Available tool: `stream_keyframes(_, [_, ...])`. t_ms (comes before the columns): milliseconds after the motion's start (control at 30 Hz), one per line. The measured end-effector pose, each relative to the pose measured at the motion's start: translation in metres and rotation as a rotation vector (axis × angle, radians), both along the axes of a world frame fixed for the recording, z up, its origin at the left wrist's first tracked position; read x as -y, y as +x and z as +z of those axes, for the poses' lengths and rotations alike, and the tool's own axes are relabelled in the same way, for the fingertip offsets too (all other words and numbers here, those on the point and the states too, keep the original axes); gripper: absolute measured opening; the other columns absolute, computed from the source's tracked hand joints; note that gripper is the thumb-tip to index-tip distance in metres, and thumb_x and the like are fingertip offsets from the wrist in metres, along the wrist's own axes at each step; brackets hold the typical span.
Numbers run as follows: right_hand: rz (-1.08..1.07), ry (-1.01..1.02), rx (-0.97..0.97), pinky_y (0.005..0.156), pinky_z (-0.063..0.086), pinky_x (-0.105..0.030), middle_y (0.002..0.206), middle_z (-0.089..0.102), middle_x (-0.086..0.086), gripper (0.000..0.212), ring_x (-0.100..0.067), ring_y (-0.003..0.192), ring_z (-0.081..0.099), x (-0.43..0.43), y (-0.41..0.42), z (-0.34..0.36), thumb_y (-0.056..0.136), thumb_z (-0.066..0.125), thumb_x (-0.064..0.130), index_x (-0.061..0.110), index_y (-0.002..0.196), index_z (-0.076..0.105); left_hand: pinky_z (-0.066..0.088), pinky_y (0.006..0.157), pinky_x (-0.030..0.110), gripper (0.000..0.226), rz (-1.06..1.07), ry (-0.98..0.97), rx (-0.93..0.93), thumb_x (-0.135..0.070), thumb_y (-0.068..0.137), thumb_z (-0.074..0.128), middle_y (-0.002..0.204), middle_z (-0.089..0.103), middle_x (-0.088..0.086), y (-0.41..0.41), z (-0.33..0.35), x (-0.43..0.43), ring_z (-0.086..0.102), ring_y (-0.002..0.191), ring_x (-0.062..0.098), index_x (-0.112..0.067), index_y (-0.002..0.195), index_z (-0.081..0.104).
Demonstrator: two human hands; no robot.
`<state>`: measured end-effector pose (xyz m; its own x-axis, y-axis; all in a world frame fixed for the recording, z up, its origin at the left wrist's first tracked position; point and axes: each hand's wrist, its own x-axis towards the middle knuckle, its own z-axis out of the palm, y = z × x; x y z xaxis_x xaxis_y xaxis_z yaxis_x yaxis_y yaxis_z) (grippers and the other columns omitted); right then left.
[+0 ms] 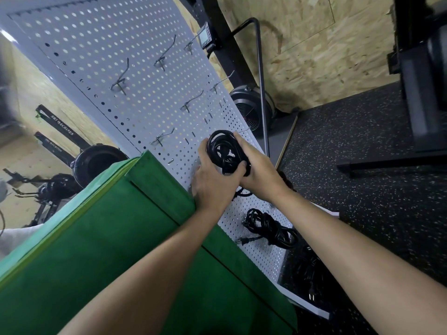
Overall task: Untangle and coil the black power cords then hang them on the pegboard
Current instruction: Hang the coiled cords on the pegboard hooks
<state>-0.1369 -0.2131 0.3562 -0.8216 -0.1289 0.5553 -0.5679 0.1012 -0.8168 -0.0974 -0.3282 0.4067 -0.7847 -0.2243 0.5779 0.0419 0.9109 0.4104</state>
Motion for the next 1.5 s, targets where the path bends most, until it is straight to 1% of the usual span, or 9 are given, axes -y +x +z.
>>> stream_keyframes(100, [0.021, 0.008, 0.008, 0.117, 0.043, -0.040, 0.156, 0.050, -0.001, 0.092, -0.014, 0.143, 0.048, 0.001, -0.002, 0.002, 0.087, 0.069, 0.026, 0.025, 0.166, 0.020, 0.055, 0.098, 0.051, 0.101, 0.015, 0.007, 0.001, -0.072, 0.068, 0.071, 0.127, 0.068, -0.003, -0.001, 0.001, 0.000, 0.063, 0.120, 0.027, -0.044, 0.152, 0.023])
stream_keyframes(233, [0.062, -0.034, 0.041, 0.116, 0.042, -0.032, 0.155, 0.053, 0.004, 0.100, -0.010, 0.141, 0.050, 0.001, 0.000, 0.005, 0.076, 0.061, 0.048, 0.024, 0.166, 0.023, 0.056, 0.097, 0.050, 0.098, 0.018, 0.053, 0.013, -0.076, 0.064, 0.068, 0.124, 0.070, -0.006, -0.002, 0.002, 0.000, 0.065, 0.118, 0.024, -0.046, 0.148, 0.027])
stream_keyframes(433, [0.130, 0.042, 0.033, 0.108, 0.044, -0.023, 0.152, 0.055, -0.002, 0.097, -0.011, 0.134, 0.055, 0.001, -0.008, 0.011, 0.089, 0.074, 0.016, 0.024, 0.167, 0.016, 0.057, 0.096, 0.046, 0.087, 0.021, 0.136, -0.031, -0.069, 0.066, 0.068, 0.119, 0.068, -0.007, -0.003, 0.005, 0.001, 0.066, 0.113, 0.022, -0.040, 0.142, 0.036])
stream_keyframes(633, [0.173, -0.025, 0.049, 0.101, 0.042, -0.007, 0.145, 0.059, 0.010, 0.097, 0.010, 0.119, 0.057, -0.003, -0.011, 0.013, 0.084, 0.082, 0.019, 0.027, 0.165, 0.028, 0.056, 0.096, 0.039, 0.078, 0.029, 0.175, -0.031, -0.059, 0.076, 0.075, 0.118, 0.070, -0.004, -0.005, 0.006, 0.000, 0.066, 0.111, 0.022, -0.032, 0.142, 0.044])
stream_keyframes(900, [0.142, -0.167, 0.051, 0.111, 0.042, -0.017, 0.141, 0.061, 0.018, 0.091, 0.011, 0.128, 0.055, -0.005, -0.004, 0.007, 0.079, 0.086, 0.016, 0.024, 0.159, 0.043, 0.056, 0.098, 0.046, 0.093, 0.022, 0.254, 0.077, -0.080, 0.060, 0.059, 0.117, 0.071, -0.006, -0.003, 0.009, -0.003, 0.067, 0.113, 0.024, -0.037, 0.141, 0.044])
stream_keyframes(1100, [0.150, -0.011, 0.031, 0.111, 0.039, -0.015, 0.151, 0.056, 0.009, 0.096, 0.003, 0.134, 0.050, 0.002, -0.006, 0.015, 0.083, 0.083, 0.021, 0.021, 0.164, 0.031, 0.055, 0.097, 0.043, 0.076, 0.067, 0.266, 0.058, -0.049, 0.080, 0.077, 0.123, 0.063, -0.003, -0.002, 0.010, -0.003, 0.063, 0.115, 0.024, -0.029, 0.144, 0.041])
stream_keyframes(1167, [0.126, -0.031, 0.031, 0.111, 0.041, -0.016, 0.143, 0.058, 0.018, 0.092, 0.008, 0.129, 0.053, 0.002, -0.005, 0.016, 0.084, 0.082, 0.018, 0.019, 0.163, 0.034, 0.056, 0.097, 0.044, 0.074, 0.069, 0.271, 0.045, -0.048, 0.080, 0.077, 0.121, 0.064, -0.005, -0.003, 0.012, -0.003, 0.063, 0.113, 0.023, -0.030, 0.142, 0.042])
stream_keyframes(1267, [0.106, -0.093, 0.052, 0.097, 0.041, -0.003, 0.118, 0.057, 0.036, 0.079, 0.028, 0.107, 0.052, 0.001, -0.008, 0.010, 0.085, 0.079, 0.010, 0.019, 0.156, 0.045, 0.056, 0.097, 0.045, 0.072, 0.073, 0.273, 0.053, -0.051, 0.078, 0.076, 0.118, 0.065, -0.007, -0.005, 0.013, -0.004, 0.064, 0.109, 0.021, -0.032, 0.140, 0.043])
stream_keyframes(1500, [0.173, -0.017, 0.101, 0.106, 0.034, -0.007, 0.139, 0.052, 0.022, 0.091, 0.007, 0.130, 0.048, 0.004, -0.015, 0.011, 0.084, 0.081, 0.017, 0.024, 0.162, 0.034, 0.055, 0.097, 0.043, 0.076, 0.072, 0.250, 0.055, -0.043, 0.078, 0.076, 0.119, 0.062, -0.006, -0.006, 0.009, -0.002, 0.062, 0.110, 0.021, -0.029, 0.144, 0.042])
